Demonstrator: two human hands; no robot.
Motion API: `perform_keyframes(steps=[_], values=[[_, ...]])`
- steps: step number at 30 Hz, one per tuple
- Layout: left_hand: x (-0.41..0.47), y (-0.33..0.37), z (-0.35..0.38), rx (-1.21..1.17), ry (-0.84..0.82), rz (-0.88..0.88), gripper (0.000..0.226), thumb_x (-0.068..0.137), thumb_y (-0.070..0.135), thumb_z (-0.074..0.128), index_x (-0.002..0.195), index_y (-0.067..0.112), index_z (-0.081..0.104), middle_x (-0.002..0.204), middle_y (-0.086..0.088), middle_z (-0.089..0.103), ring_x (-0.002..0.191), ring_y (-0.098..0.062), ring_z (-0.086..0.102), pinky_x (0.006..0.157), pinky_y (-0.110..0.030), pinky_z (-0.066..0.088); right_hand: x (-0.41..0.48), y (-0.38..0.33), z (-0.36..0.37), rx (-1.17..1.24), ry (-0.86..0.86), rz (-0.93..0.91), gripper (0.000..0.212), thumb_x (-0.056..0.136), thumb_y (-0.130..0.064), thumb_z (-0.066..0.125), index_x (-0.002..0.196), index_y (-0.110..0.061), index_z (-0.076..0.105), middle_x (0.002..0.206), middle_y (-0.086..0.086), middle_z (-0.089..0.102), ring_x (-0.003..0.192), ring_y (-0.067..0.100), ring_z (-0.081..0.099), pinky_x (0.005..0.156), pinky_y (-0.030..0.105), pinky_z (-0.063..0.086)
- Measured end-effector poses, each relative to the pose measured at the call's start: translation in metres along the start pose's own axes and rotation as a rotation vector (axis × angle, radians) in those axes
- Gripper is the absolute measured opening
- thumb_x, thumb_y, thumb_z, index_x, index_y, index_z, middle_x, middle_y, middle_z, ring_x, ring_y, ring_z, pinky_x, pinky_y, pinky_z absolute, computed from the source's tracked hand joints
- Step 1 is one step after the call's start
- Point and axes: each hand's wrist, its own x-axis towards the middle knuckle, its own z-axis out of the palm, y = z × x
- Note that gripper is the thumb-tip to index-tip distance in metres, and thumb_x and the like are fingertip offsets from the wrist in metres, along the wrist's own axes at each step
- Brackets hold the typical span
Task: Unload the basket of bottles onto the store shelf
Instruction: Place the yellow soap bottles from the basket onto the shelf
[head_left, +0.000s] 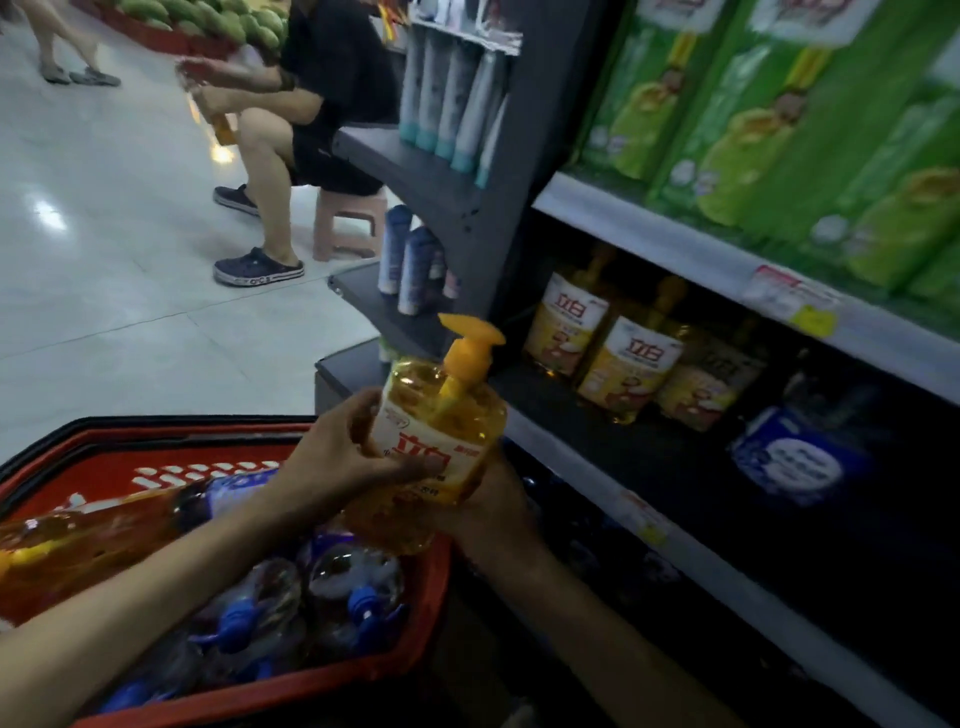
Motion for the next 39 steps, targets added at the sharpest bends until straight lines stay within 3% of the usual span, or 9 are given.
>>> perform_keyframes(steps=[4,6,9,12,16,20,25,33,39], values=[[0.011,0.005,0.036,0.127,-0.047,0.116,0.062,0.060,0.052,0.089,0.115,0.040,0.064,0.111,0.009,0.065,0.102,-0.008,0.066,0.079,-0.022,0.060,-0.012,0.015,-0.028,0.096,0.176,-0.015,0.067,0.076,-0.015,0.091,0.135,-0.023,0.061,0.128,0.005,0.071,0.118,0.026,0.069,0.096,0.055,0.057],[0.022,0.010,0.053,0.180,-0.073,0.152,0.065,0.053,0.068,0.086,0.111,0.050,0.062,0.116,0.012,0.052,0.104,-0.008,0.059,0.077,-0.015,0.055,-0.017,0.018,-0.045,0.138,0.281,-0.009,0.072,0.071,-0.022,0.093,0.135,-0.021,0.060,0.126,0.005,0.072,0.115,0.025,0.071,0.093,0.051,0.059],[0.039,0.022,0.082,0.210,-0.099,0.192,0.081,0.046,0.086,0.079,0.117,0.055,0.060,0.119,0.016,0.049,0.108,-0.003,0.057,0.077,-0.014,0.051,-0.025,0.023,-0.073,0.166,0.400,0.014,0.077,0.060,-0.021,0.097,0.129,-0.021,0.063,0.117,-0.001,0.076,0.108,0.018,0.073,0.086,0.040,0.062],[0.050,0.039,0.112,0.188,-0.107,0.240,0.087,0.052,0.080,0.083,0.129,0.051,0.056,0.121,0.019,0.056,0.110,0.004,0.059,0.081,-0.015,0.050,-0.026,0.026,-0.098,0.145,0.508,0.033,0.074,0.058,-0.011,0.099,0.122,-0.025,0.065,0.111,-0.007,0.077,0.103,0.011,0.074,0.084,0.037,0.063],[0.061,0.056,0.148,0.069,-0.118,0.257,0.073,0.064,0.059,0.091,0.125,0.043,0.055,0.112,0.028,0.068,0.104,0.013,0.062,0.083,-0.018,0.053,-0.024,0.030,-0.132,0.122,0.645,0.029,0.076,0.061,-0.003,0.096,0.127,-0.020,0.063,0.115,-0.005,0.076,0.105,0.012,0.073,0.088,0.043,0.062],[0.080,0.059,0.178,0.035,-0.141,0.295,0.063,0.074,0.059,0.086,0.126,0.036,0.059,0.121,0.019,0.068,0.113,0.003,0.064,0.094,-0.037,0.059,-0.022,0.031,-0.159,0.143,0.752,0.009,0.075,0.063,-0.001,0.095,0.128,-0.018,0.063,0.116,-0.004,0.076,0.105,0.012,0.073,0.088,0.043,0.062],[0.096,0.058,0.215,0.030,-0.111,0.328,0.060,0.078,0.063,0.078,0.131,0.038,0.063,0.126,0.011,0.067,0.111,-0.005,0.066,0.091,-0.039,0.061,-0.019,0.032,-0.184,0.110,0.878,-0.011,0.073,0.064,-0.005,0.095,0.129,-0.017,0.062,0.115,-0.003,0.073,0.103,0.010,0.071,0.074,0.020,0.059],[0.119,0.051,0.267,-0.250,-0.169,0.200,0.048,0.087,0.023,0.083,0.131,0.019,0.063,0.123,0.006,0.073,0.115,-0.008,0.069,0.097,-0.038,0.060,0.005,0.054,-0.218,-0.113,1.075,-0.001,0.056,0.071,-0.023,0.092,0.119,-0.024,0.062,0.113,-0.004,0.072,0.103,0.014,0.069,0.075,0.029,0.059],[0.134,0.058,0.286,-0.332,-0.195,0.181,0.034,0.091,0.014,0.077,0.123,0.021,0.069,0.117,0.007,0.077,0.111,-0.007,0.071,0.095,-0.032,0.059,0.024,0.063,-0.231,-0.192,1.132,0.001,0.041,0.085,-0.015,0.080,0.122,-0.013,0.064,0.117,0.005,0.068,0.104,0.014,0.065,0.071,0.005,0.042]])
